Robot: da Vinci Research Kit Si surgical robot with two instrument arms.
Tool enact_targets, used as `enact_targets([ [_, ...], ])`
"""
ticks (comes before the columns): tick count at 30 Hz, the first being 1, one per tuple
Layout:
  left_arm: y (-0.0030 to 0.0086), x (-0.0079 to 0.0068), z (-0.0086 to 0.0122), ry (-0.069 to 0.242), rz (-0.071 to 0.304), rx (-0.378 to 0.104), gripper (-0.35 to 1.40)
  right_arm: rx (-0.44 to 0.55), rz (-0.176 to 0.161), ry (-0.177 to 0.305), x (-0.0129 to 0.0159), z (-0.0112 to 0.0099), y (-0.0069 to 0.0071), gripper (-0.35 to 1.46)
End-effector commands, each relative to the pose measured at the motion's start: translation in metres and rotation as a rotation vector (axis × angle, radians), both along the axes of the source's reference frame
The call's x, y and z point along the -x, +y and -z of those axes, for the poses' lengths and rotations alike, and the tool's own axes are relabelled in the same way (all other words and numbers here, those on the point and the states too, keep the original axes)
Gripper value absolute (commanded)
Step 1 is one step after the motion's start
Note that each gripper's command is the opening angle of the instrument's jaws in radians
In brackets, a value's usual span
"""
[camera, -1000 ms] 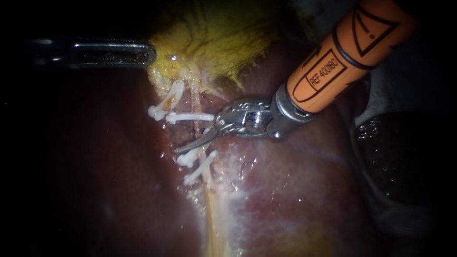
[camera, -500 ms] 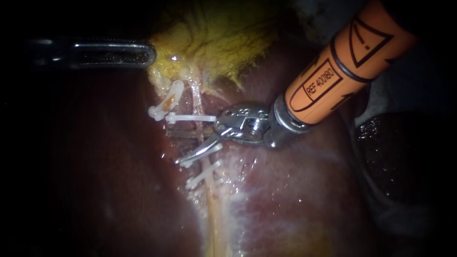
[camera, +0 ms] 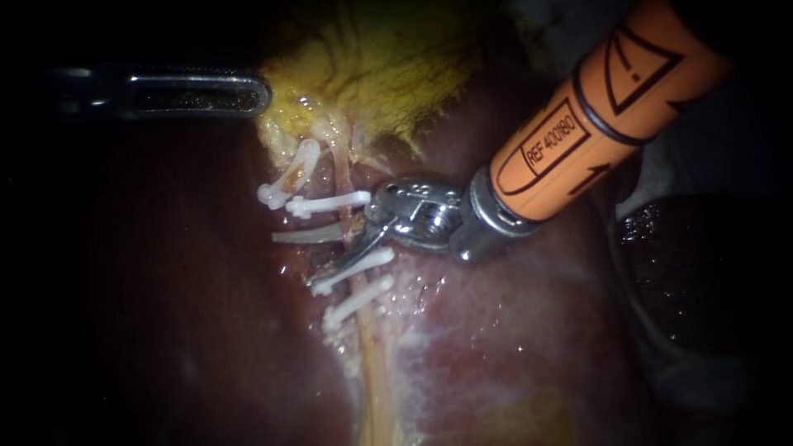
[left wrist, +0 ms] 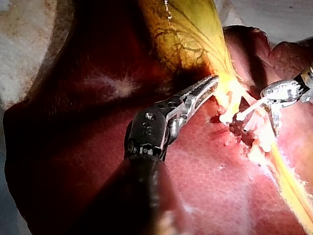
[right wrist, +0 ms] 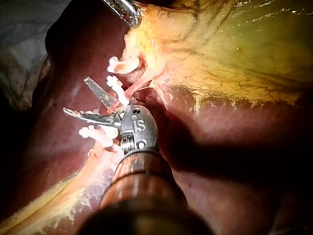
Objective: Go to the cutting position right tube
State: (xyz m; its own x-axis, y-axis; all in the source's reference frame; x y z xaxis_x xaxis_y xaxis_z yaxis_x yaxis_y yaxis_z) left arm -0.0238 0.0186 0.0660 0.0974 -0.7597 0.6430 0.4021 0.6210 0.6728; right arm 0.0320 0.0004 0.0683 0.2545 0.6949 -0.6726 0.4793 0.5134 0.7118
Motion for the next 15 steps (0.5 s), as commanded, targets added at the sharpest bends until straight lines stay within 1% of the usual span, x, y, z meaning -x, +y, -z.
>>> enact_targets([
  [1, 0.0000, 0.0000, 0.0000, 0.000, 0.000, 0.000, -0.35, -0.002, 0.001, -0.001, -0.0001, 0.0002, 0.0000, 0.83],
  [4, 0.0000, 0.0000, 0.0000, 0.000, 0.000, 0.000, -0.35, -0.002, 0.002, 0.000, -0.0004, 0.0006, -0.0003, 0.83],
  [9, 0.0000, 0.0000, 0.0000, 0.000, 0.000, 0.000, -0.35, -0.002, 0.002, 0.000, -0.0005, 0.0006, -0.0003, 0.83],
  [15, 0.0000, 0.0000, 0.0000, 0.000, 0.000, 0.000, -0.35, -0.002, 0.000, -0.001, -0.0005, 0.0006, -0.0003, 0.88],
])
